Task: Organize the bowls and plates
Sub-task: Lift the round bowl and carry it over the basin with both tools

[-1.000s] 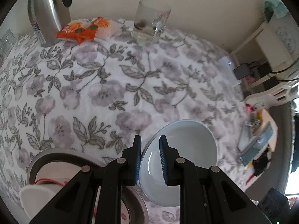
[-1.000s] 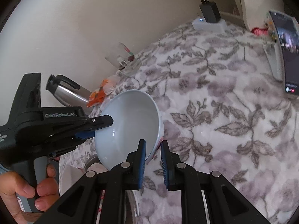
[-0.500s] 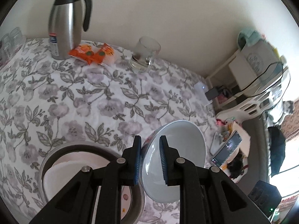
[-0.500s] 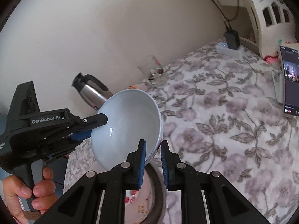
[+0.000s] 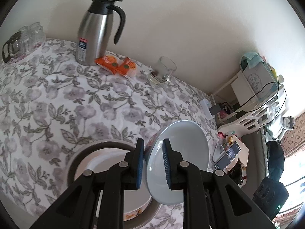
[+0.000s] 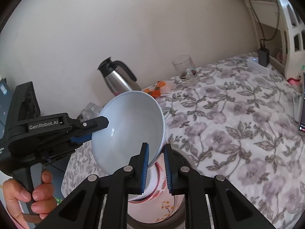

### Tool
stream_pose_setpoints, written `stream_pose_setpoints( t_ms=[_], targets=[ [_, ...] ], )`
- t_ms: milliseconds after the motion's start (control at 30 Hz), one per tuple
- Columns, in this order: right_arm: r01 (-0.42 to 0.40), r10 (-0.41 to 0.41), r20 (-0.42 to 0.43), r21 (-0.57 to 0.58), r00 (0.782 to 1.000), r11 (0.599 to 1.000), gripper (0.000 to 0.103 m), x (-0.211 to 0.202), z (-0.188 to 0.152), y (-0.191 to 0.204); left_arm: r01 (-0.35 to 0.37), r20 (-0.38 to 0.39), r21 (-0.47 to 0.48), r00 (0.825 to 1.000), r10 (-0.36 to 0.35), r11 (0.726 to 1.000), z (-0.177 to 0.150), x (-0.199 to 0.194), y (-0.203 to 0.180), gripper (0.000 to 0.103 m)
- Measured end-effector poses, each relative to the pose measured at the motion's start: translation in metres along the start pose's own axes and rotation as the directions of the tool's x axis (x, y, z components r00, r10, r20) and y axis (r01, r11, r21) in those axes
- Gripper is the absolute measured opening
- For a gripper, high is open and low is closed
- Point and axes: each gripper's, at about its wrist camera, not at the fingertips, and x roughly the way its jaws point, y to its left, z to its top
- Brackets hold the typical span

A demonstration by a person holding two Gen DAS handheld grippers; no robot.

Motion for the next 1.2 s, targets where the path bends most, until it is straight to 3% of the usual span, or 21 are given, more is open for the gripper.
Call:
stream_pose_setpoints(
  t_ms=[300, 667, 1200],
  targets=[
    [-0.003, -0.001, -0.057, -0.069, 0.998, 0.998, 0.017, 0.011, -0.014, 0.029, 0.02, 0.037, -0.076, 0.999, -0.017, 0.997, -0.019, -0.022, 0.039, 0.02],
    [0.011, -0.024, -0.114, -0.109, 0.993, 0.994, 0.017, 0.027, -0.027, 0.041, 0.124, 0.086, -0.236, 0.991, -0.107, 0.964, -0.045, -0.022, 0.082, 0.02],
    [0.08, -0.102, -0.172, -0.13, 0.98, 0.988, 0.017, 0.052, -0.034, 0.034, 0.168, 0.057, -0.292, 0.986, -0.158, 0.942, -0.057, 0.003, 0.105, 0.02]
  ],
)
